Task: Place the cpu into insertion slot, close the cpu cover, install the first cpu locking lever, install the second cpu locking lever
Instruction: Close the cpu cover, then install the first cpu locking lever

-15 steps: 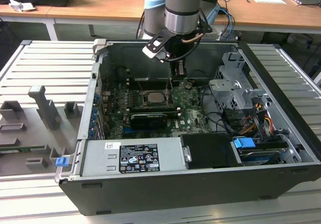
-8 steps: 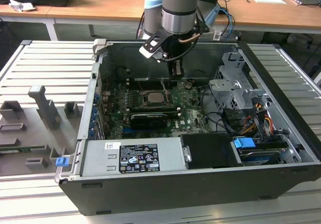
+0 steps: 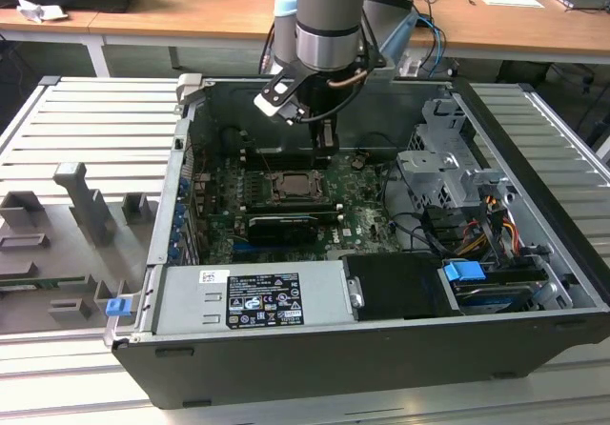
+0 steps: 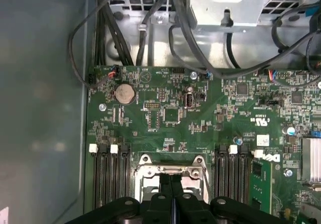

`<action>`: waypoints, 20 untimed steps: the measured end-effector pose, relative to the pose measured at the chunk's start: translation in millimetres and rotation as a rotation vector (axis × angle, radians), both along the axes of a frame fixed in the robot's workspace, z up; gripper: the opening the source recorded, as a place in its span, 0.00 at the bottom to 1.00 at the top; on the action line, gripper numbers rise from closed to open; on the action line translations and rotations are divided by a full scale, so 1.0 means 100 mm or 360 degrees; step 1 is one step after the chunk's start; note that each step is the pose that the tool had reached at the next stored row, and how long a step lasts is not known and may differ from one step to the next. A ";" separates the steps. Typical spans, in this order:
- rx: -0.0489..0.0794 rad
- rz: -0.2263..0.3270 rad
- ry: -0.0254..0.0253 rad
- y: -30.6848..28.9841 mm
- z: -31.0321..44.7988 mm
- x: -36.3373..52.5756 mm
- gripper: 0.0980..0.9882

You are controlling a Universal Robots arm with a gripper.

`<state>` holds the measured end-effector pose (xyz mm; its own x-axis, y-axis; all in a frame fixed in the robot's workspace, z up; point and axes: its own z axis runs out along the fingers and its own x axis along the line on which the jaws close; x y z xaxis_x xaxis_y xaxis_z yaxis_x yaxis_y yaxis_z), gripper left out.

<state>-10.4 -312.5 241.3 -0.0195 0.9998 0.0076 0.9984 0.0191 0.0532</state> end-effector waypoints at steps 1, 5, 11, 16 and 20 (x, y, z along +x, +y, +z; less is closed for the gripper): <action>0.0001 0.0009 -0.00002 0.000 -0.033 -0.042 0.01; 0.0002 0.0026 0.00004 0.005 -0.072 -0.132 0.01; 0.0003 0.0031 0.00006 0.007 -0.101 -0.323 0.01; 0.0003 0.0031 0.00005 0.008 -0.105 -0.373 0.01; 0.0003 0.0031 0.00005 0.008 -0.105 -0.381 0.01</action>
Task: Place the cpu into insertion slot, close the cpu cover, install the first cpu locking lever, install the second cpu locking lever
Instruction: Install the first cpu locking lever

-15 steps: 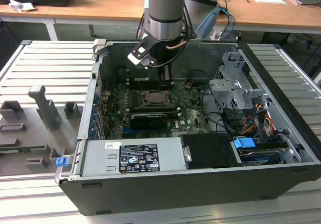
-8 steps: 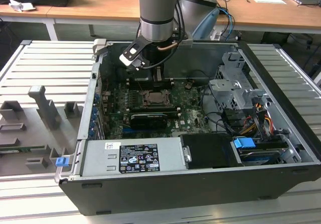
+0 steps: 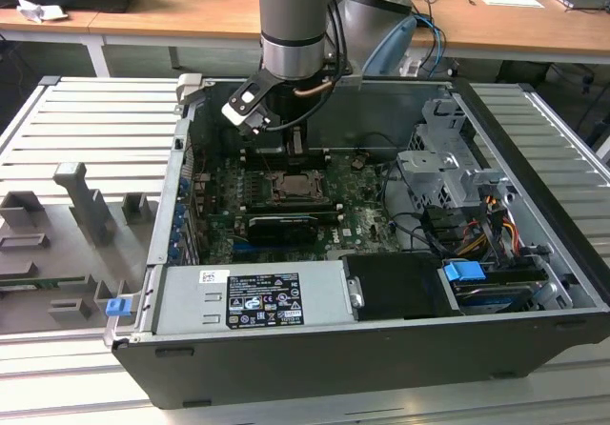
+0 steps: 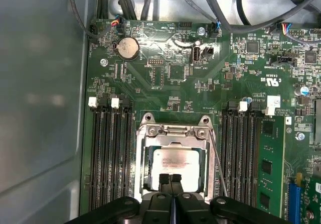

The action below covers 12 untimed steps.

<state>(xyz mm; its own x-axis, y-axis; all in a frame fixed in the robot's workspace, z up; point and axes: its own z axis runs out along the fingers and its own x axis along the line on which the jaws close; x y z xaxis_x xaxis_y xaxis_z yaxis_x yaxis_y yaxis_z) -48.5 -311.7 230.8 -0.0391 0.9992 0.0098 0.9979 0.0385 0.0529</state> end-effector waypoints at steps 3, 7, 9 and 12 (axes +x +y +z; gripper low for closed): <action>0.0000 0.0000 0.00000 0.000 0.026 -0.001 0.01; 0.0000 0.0000 0.00001 0.000 0.058 -0.001 0.01; 0.0001 0.0000 -0.00001 0.000 0.066 -0.001 0.01; 0.0005 0.0000 -0.00002 0.000 0.081 0.000 0.01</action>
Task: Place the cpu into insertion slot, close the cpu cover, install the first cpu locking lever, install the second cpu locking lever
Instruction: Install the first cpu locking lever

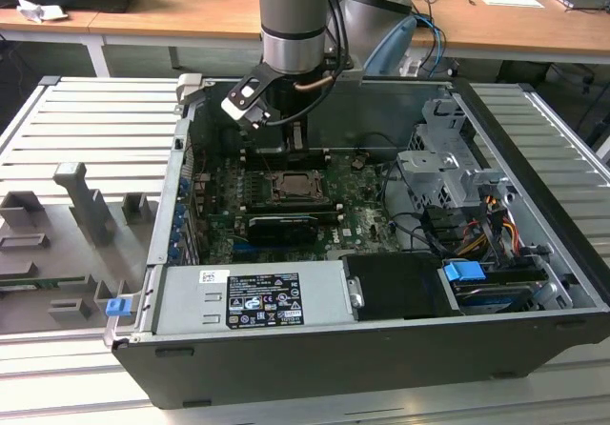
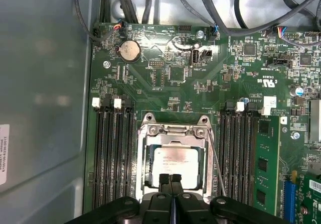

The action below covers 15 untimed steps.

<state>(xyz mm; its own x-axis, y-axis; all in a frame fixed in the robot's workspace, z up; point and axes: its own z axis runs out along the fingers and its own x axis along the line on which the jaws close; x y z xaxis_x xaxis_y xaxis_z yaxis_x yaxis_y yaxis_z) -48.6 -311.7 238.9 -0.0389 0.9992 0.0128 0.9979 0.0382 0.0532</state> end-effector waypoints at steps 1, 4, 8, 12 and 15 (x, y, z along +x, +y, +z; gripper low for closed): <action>0.0001 0.0000 0.00001 0.000 0.001 0.000 0.01; 0.0004 0.0000 0.00002 0.000 0.002 0.000 0.01; 0.0006 0.0000 0.00003 -0.001 0.008 0.000 0.01; 0.0007 0.0000 0.00001 0.000 0.016 0.000 0.01; 0.0010 0.0000 0.00002 -0.001 0.021 -0.001 0.01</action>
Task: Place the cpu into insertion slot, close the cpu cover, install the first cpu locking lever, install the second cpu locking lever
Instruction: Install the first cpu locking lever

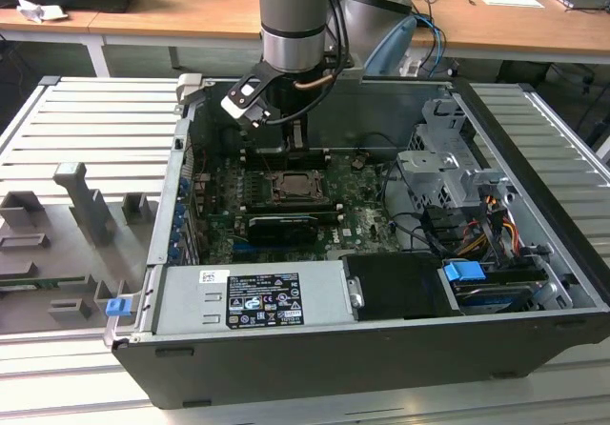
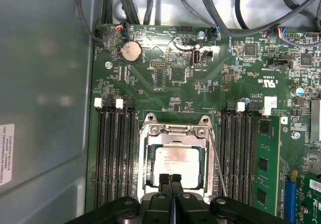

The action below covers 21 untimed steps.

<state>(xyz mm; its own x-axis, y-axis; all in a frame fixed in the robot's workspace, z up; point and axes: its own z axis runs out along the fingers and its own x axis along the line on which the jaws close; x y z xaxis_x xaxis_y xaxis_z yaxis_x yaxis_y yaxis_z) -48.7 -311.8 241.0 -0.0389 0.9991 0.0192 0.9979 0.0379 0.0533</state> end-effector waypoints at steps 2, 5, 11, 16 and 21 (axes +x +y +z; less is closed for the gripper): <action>0.0000 0.0000 0.00000 0.000 0.011 0.000 0.01; 0.0000 0.0000 0.00000 0.000 0.028 0.000 0.01; 0.0001 0.0000 -0.00001 0.000 0.075 0.000 0.01; 0.0001 0.0000 -0.00001 0.000 0.153 0.000 0.01; 0.0001 0.0000 0.00002 0.000 0.174 0.000 0.01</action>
<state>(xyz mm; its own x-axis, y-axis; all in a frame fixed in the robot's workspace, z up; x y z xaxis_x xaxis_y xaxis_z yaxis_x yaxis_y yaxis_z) -48.7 -311.9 258.5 -0.0389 0.9990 0.0198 0.9979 0.0378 0.0531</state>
